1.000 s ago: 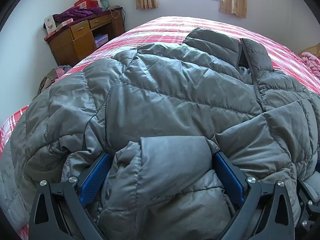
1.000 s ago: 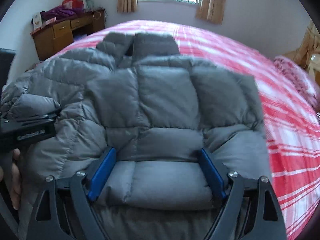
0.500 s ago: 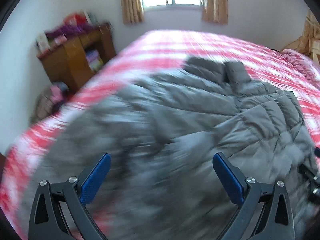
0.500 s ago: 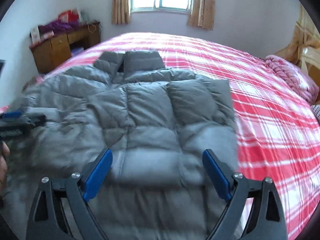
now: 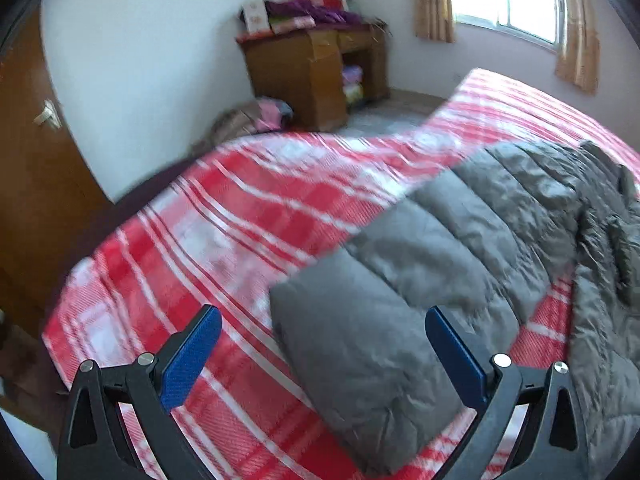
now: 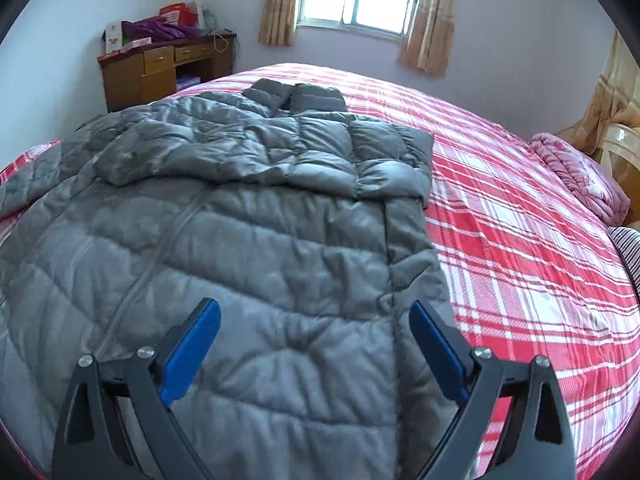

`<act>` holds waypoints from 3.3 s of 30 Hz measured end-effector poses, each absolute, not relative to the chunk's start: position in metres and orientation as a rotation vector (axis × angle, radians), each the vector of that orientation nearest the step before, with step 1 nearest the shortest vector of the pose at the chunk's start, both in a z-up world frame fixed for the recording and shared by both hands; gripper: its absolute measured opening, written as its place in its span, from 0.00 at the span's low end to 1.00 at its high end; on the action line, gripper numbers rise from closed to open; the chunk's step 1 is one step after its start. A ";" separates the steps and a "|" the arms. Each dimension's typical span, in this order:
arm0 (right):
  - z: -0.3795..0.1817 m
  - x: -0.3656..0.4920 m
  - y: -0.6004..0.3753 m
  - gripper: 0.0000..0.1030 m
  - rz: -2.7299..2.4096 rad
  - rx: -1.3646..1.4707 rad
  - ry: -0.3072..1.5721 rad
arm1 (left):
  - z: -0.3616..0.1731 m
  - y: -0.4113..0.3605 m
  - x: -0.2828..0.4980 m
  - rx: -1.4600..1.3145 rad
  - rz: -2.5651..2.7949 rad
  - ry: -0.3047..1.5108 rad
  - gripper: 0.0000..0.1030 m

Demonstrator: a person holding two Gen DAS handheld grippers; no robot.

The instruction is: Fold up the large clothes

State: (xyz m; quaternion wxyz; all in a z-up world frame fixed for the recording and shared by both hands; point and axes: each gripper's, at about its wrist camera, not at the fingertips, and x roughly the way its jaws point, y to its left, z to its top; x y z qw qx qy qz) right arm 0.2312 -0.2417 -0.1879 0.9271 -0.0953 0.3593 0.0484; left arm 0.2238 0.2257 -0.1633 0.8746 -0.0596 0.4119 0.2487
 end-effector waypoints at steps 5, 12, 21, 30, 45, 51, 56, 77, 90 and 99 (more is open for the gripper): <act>-0.185 0.224 -0.238 0.94 0.101 -0.204 0.726 | -0.186 0.229 0.241 -0.192 0.451 0.914 0.85; -0.179 0.212 -0.253 0.94 0.073 -0.165 0.687 | -0.151 0.205 0.243 -0.099 0.417 0.831 0.14; -0.174 0.220 -0.285 0.94 -0.004 -0.069 0.662 | -0.050 0.095 0.270 0.092 0.297 0.583 0.13; -0.166 0.220 -0.319 0.94 -0.058 0.009 0.640 | -0.070 -0.096 0.318 0.205 -0.007 0.556 0.17; -0.156 0.233 -0.317 0.94 0.035 0.035 0.718 | -0.106 -0.033 0.314 0.215 0.201 0.559 0.91; -0.140 0.264 -0.260 0.94 0.189 0.021 0.750 | -0.158 0.024 0.327 0.149 0.330 0.693 0.91; -0.151 0.304 -0.219 0.93 0.267 0.028 0.799 | -0.196 0.043 0.335 0.161 0.389 0.757 0.91; -0.160 0.325 -0.272 0.12 0.091 0.031 0.812 | -0.218 0.070 0.340 0.059 0.388 0.820 0.93; -0.136 0.310 -0.321 0.41 -0.065 0.075 0.764 | -0.139 0.079 0.330 0.025 0.260 0.834 0.93; -0.097 0.336 -0.261 0.41 0.056 0.180 0.645 | -0.102 -0.001 0.397 -0.058 0.127 0.667 0.93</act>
